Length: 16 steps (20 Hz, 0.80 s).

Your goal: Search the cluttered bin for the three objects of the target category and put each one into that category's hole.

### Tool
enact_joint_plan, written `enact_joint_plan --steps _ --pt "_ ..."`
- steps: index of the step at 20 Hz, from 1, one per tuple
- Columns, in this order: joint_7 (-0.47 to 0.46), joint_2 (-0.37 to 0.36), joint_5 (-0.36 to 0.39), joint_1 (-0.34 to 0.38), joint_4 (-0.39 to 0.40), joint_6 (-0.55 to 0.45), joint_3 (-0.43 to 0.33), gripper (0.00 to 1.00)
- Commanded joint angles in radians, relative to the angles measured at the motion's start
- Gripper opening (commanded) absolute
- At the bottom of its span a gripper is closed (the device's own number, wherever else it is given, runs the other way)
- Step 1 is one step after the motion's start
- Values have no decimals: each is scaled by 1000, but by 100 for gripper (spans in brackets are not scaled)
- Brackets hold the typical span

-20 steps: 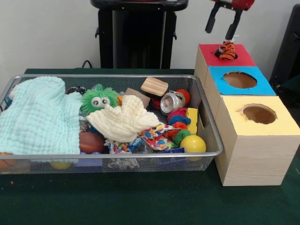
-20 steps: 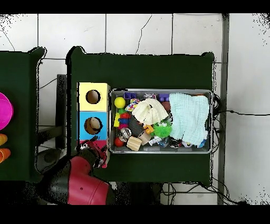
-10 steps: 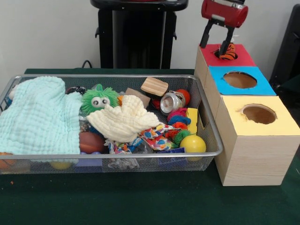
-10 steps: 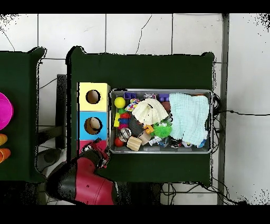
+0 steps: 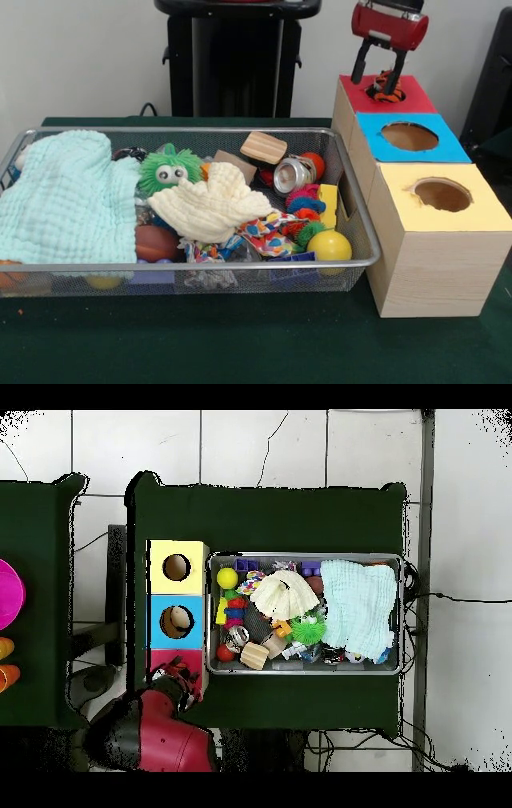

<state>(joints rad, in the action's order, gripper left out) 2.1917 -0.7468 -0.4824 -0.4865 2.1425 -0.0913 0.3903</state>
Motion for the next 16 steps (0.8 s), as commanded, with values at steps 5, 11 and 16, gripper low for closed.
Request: enact_joint_plan --steps 5,11,16 --pt "138 -71 29 5 41 -93 -63 100" --pt "144 -36 37 45 65 4 -118 100" --pt "145 -34 43 41 73 17 -123 100"
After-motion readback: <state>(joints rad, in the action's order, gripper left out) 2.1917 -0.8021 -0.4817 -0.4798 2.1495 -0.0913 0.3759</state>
